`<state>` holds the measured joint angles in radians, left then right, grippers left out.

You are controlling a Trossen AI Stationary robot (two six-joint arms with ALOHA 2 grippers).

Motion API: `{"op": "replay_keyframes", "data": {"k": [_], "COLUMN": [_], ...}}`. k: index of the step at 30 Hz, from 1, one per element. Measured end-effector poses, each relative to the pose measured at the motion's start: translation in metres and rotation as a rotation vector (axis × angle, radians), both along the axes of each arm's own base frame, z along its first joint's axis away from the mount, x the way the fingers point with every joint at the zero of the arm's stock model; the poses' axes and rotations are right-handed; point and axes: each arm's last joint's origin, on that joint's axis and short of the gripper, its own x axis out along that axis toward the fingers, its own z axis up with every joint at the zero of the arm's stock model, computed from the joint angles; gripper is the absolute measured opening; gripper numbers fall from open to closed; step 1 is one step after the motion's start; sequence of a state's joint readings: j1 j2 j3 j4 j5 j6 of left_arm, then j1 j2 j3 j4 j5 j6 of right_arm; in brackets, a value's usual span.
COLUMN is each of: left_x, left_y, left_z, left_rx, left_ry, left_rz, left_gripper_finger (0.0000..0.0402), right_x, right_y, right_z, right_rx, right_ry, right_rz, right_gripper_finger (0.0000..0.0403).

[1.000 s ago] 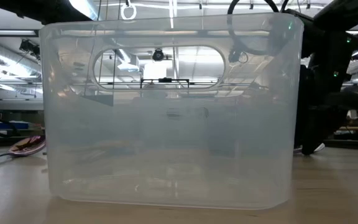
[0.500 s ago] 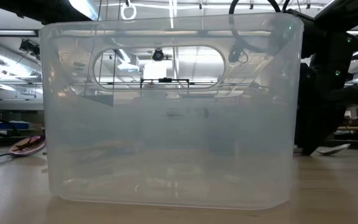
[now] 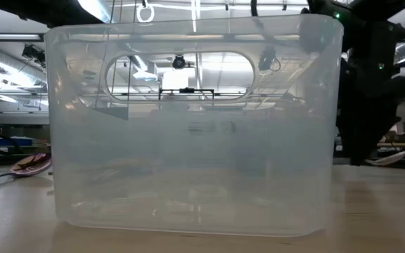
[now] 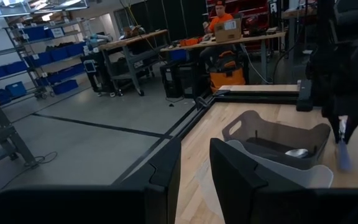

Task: Sort silverware by color (type)
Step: Put the purple spoon into the black bin

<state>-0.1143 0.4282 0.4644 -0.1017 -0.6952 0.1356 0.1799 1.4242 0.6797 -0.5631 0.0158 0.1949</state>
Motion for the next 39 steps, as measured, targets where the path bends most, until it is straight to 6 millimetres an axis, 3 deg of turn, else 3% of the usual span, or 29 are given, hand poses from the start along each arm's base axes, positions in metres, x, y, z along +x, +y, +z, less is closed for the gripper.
{"op": "replay_keyframes", "data": {"k": [17,39], "left_x": [0.008,0.011], "left_y": [-0.001,-0.001], "left_z": [-0.005,-0.006], "left_rx": [0.005,0.006], "left_ry": [0.046,0.061], "left_rz": [0.000,0.000], "left_gripper_finger": [0.0094,0.0094], "right_x": [0.014,0.051], "right_y": [0.023,0.030], "right_z": [0.048,0.147], "right_rx": [0.034,0.011], "right_ry": [0.023,-0.317], "right_rz": [-0.088,-0.108], "right_gripper_finger": [0.0053,0.0053]}}
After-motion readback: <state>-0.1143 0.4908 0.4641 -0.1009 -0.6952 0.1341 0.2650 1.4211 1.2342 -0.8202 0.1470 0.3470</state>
